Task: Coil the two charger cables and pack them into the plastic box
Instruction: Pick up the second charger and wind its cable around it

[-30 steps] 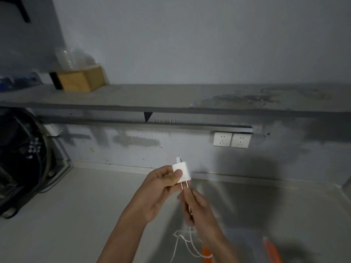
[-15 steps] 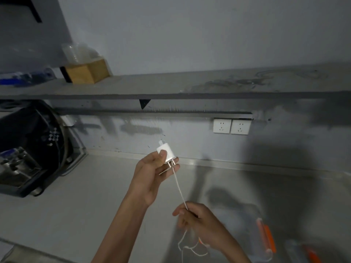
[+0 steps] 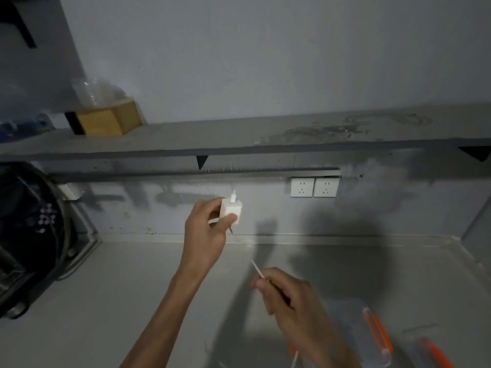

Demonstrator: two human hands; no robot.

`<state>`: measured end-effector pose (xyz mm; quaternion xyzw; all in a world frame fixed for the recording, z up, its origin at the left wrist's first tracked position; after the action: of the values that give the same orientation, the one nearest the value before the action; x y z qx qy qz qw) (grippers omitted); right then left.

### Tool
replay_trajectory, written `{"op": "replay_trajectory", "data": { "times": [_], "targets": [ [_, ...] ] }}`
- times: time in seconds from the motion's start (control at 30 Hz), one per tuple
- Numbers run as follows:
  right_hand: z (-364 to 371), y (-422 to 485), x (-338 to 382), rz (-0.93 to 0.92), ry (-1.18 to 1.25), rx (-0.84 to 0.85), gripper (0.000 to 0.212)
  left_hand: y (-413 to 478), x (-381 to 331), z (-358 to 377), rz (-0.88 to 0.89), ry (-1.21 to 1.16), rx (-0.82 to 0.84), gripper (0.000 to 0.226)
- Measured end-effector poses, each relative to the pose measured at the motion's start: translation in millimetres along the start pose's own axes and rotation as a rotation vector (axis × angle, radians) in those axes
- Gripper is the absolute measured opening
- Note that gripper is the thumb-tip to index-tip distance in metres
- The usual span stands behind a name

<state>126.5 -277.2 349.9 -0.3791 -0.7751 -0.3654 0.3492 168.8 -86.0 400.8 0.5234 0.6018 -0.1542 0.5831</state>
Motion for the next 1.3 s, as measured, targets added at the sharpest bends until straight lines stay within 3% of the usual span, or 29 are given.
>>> {"op": "replay_trajectory", "data": {
  "times": [0.13, 0.27, 0.37, 0.47, 0.57, 0.7, 0.83, 1.0, 1.07, 1.13, 1.23, 1.3],
  "targets": [
    [-55, 24, 65, -0.372, -0.463, -0.211, 0.014, -33, 6, 20, 0.038, 0.08, 0.194, 0.024],
    [-89, 50, 92, -0.542, -0.631, -0.389, 0.021, -66, -13, 27, 0.014, -0.044, 0.369, 0.03],
    [-104, 73, 80, -0.436, -0.413, -0.367, 0.016, -81, -44, 16, 0.086, -0.095, 0.414, 0.031],
    [-80, 98, 49, -0.27, -0.128, -0.094, 0.013, -81, -63, 7, 0.101, -0.141, 0.434, 0.031],
    [-41, 98, 21, -0.098, 0.169, 0.099, 0.025, -70, -64, 0, 0.023, -0.249, 0.379, 0.033],
    [3, 72, -5, 0.087, 0.409, 0.1, 0.031, -48, -40, -5, -0.188, -0.452, 0.229, 0.02],
    [41, 43, -8, 0.154, 0.415, 0.071, 0.031, -26, -14, -9, -0.324, -0.584, 0.038, 0.014],
    [38, 20, 16, 0.019, 0.106, 0.072, 0.021, -17, 4, -5, -0.346, -0.487, -0.024, 0.016],
    [19, 18, 29, -0.048, -0.07, 0.028, 0.027, -22, 8, -2, -0.315, -0.378, -0.004, 0.017],
    [-3, 19, 46, -0.135, -0.277, -0.027, 0.031, -30, 5, 3, -0.245, -0.228, 0.052, 0.016],
    [-46, 23, 77, -0.358, -0.585, -0.238, 0.025, -49, -6, 15, -0.152, -0.059, 0.205, 0.019],
    [-70, 29, 87, -0.456, -0.623, -0.315, 0.024, -65, -18, 19, -0.096, 0.003, 0.308, 0.022]
  ]
}}
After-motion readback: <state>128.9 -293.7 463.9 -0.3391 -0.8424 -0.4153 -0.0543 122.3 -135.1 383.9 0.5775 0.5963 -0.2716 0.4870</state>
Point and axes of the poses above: each hand's wrist, its own y-axis towards the middle knuckle, its own z-axis out of the palm, x = y × z, the point moved 8 cm from there along y, towards the middle knuckle, and after that the axes turned 5 degrees about -y, right-handed, at the moved point
